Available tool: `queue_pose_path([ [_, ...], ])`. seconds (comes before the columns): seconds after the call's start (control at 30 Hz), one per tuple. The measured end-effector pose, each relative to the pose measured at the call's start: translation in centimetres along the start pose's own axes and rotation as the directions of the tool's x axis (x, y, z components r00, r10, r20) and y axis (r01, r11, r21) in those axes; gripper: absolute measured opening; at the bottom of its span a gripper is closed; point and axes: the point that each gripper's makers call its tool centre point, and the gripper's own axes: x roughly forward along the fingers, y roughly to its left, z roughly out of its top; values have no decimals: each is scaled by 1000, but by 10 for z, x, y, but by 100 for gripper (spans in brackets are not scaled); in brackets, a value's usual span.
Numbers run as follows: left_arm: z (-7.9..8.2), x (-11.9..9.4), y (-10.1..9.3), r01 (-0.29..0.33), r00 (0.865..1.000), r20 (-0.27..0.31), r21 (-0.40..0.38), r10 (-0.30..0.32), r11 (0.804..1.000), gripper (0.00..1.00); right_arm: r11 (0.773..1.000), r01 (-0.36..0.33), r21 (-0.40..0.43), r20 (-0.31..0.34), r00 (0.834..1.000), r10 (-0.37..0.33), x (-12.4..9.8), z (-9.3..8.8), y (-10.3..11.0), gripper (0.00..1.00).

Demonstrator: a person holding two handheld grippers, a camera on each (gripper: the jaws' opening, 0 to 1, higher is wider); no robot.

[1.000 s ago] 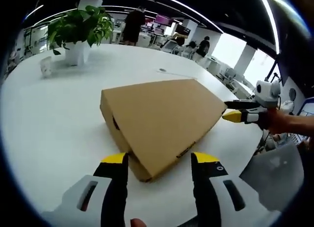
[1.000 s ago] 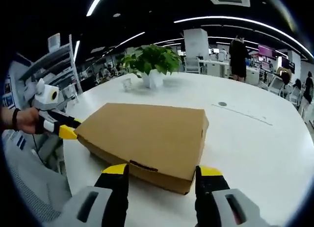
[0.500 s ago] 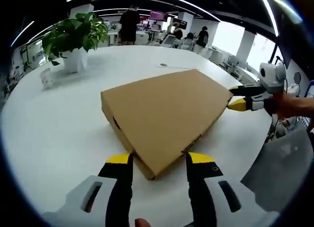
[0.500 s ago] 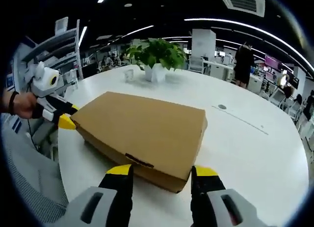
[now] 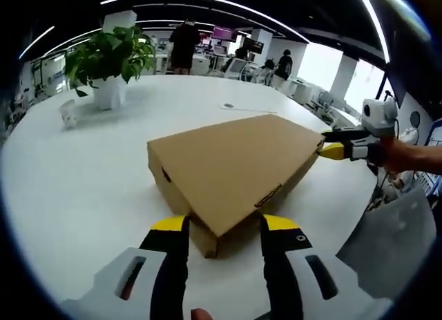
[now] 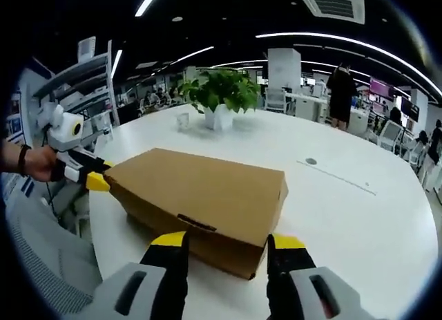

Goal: Operate the shoe box by opening the lid, removing the specified soft item, and placing it in the target area until the item is outside and the box remains undamaged.

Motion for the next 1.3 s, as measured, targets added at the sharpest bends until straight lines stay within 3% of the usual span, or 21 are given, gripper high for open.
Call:
queue_pose_path([
  [0.27, 13, -14, -7, 21, 999, 41, 17, -21, 1000, 40, 999, -4, 33, 33, 999, 3, -9, 20, 1, 41],
  [0.63, 29, -21, -11, 1, 998, 56, 85, -6, 996, 41, 997, 6, 77, 79, 997, -12, -17, 49, 2, 40],
  [0.97, 56, -27, 0, -61, 994, 102, 167, 44, 984, 34, 990, 4, 138, 153, 988, -25, -18, 80, -5, 40],
  [1.17, 67, -28, 8, -110, 988, 126, 176, 88, 978, 27, 991, 3, 135, 172, 985, -27, -17, 93, -7, 40],
  [1.3, 72, -27, 14, -160, 982, 136, 213, 133, 964, 23, 990, 4, 140, 172, 985, -28, -16, 99, -8, 40],
])
